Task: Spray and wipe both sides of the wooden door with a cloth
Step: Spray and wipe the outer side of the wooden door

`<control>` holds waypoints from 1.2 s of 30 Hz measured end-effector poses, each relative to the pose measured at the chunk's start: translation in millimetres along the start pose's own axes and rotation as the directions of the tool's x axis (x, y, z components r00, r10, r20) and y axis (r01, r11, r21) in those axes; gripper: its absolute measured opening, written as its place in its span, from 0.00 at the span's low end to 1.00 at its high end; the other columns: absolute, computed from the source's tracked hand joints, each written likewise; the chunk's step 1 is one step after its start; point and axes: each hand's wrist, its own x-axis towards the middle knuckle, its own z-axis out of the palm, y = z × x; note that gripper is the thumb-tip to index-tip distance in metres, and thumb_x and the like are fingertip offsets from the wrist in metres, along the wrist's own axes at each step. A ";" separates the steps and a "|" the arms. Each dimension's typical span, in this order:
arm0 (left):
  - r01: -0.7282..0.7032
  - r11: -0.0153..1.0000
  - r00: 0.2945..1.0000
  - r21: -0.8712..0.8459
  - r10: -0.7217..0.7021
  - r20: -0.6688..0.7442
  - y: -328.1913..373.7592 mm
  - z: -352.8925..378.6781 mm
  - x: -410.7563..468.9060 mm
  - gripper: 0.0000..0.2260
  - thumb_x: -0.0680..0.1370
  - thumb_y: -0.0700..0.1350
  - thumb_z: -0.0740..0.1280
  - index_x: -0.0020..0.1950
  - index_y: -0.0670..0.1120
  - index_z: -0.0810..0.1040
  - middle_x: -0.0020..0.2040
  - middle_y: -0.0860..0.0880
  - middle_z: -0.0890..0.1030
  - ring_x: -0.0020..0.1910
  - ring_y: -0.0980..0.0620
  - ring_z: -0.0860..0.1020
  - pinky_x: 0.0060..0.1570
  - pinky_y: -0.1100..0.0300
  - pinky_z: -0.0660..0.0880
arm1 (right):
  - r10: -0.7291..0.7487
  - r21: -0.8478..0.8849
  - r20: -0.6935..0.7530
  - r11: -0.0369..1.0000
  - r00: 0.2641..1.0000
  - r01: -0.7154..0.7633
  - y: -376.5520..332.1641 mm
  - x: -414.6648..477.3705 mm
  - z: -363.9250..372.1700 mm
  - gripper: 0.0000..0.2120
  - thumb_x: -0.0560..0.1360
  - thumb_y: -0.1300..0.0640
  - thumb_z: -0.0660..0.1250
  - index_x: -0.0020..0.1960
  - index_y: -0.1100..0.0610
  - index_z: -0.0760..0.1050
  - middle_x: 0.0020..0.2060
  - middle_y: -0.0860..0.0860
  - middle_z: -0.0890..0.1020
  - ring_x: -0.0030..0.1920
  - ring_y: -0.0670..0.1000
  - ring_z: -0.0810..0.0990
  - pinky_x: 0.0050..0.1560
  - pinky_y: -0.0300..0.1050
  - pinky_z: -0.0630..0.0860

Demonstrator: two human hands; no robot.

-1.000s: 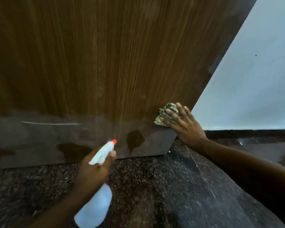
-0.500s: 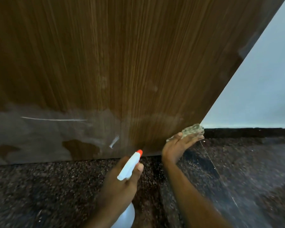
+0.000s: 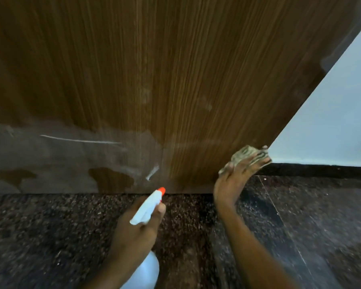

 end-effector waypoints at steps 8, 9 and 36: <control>0.060 0.998 0.990 -0.035 -0.064 -0.127 9.2 -15.8 -1.4 0.11 0.73 0.52 0.70 0.53 0.53 0.81 0.32 0.51 0.81 0.28 0.55 0.77 0.25 0.69 0.70 | -0.775 -0.203 0.516 0.303 0.365 0.931 33.3 -3.0 7.2 0.46 0.72 0.62 0.67 0.81 0.45 0.46 0.80 0.48 0.46 0.79 0.59 0.38 0.78 0.57 0.38; 0.060 0.997 0.987 -0.051 -0.066 -0.144 6.7 -22.5 -0.4 0.12 0.73 0.53 0.69 0.54 0.52 0.81 0.34 0.52 0.81 0.29 0.54 0.78 0.27 0.67 0.71 | -0.755 -0.260 0.493 0.346 0.432 0.901 38.3 4.0 0.1 0.47 0.72 0.62 0.67 0.81 0.44 0.44 0.80 0.48 0.46 0.79 0.59 0.37 0.78 0.57 0.38; -0.135 0.989 0.935 -0.058 0.108 -0.337 21.9 -205.4 23.8 0.10 0.78 0.49 0.65 0.59 0.55 0.76 0.44 0.52 0.83 0.33 0.59 0.79 0.25 0.67 0.74 | -0.696 -0.138 0.712 -0.263 -0.089 0.955 -155.7 -29.9 51.4 0.49 0.76 0.52 0.67 0.79 0.52 0.31 0.78 0.55 0.30 0.77 0.63 0.31 0.74 0.64 0.28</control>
